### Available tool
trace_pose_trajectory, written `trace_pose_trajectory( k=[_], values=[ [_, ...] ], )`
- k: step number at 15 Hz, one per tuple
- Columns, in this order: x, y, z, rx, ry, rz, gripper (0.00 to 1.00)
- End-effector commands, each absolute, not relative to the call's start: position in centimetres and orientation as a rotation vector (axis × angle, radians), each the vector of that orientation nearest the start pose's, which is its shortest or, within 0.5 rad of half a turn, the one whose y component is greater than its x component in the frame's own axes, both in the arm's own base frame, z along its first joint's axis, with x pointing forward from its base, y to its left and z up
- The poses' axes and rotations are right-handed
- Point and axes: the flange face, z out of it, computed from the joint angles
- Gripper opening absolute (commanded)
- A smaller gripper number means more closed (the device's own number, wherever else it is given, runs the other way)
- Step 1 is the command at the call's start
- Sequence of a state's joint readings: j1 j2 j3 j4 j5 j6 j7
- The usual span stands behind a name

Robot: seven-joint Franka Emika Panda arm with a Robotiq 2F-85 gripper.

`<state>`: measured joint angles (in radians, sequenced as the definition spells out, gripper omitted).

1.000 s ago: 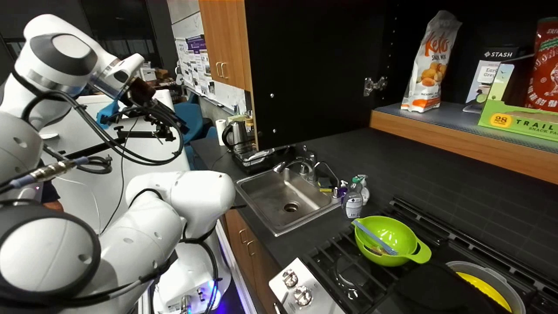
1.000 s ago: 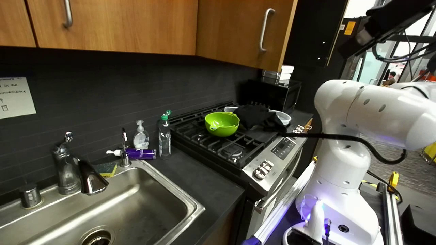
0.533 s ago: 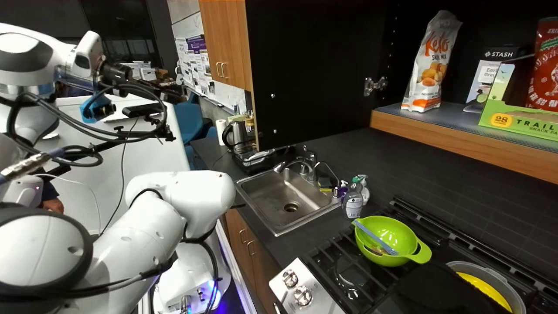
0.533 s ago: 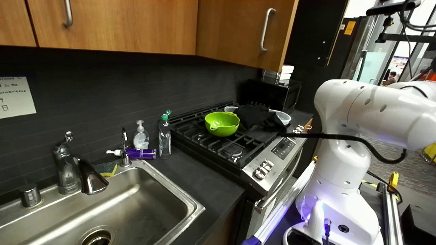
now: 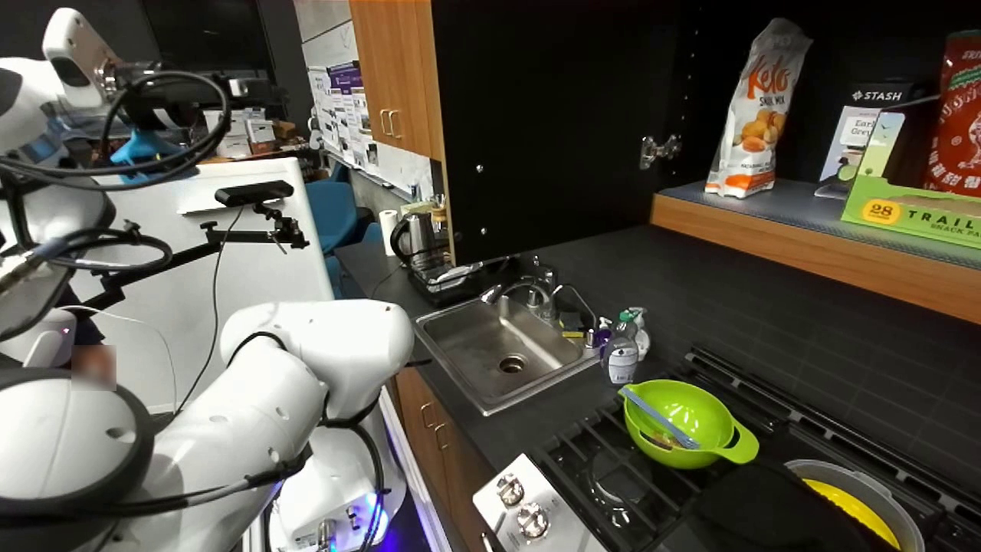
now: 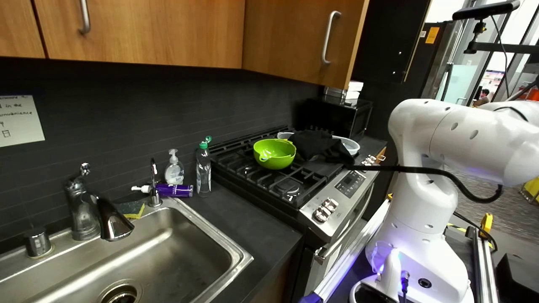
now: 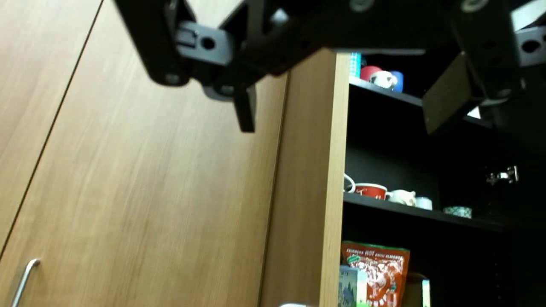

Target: Open the left door of the top rightmost cabinet

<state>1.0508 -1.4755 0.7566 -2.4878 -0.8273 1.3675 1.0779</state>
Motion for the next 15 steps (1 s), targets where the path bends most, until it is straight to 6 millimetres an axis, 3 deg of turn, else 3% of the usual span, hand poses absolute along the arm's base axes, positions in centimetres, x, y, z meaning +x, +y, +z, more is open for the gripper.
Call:
trace_pose_trajectory(
  k=[1,3,4,15],
  values=[
    [-12.2,14.0,66.3,-2.359,0.147,-2.515,1.0],
    [-11.8,13.2,66.9,-2.349,0.14,-2.517,1.0],
    [-12.2,14.2,66.2,-2.36,0.183,-2.51,1.0],
    [-12.1,13.5,66.6,-2.355,0.153,-2.494,1.0]
  ],
)
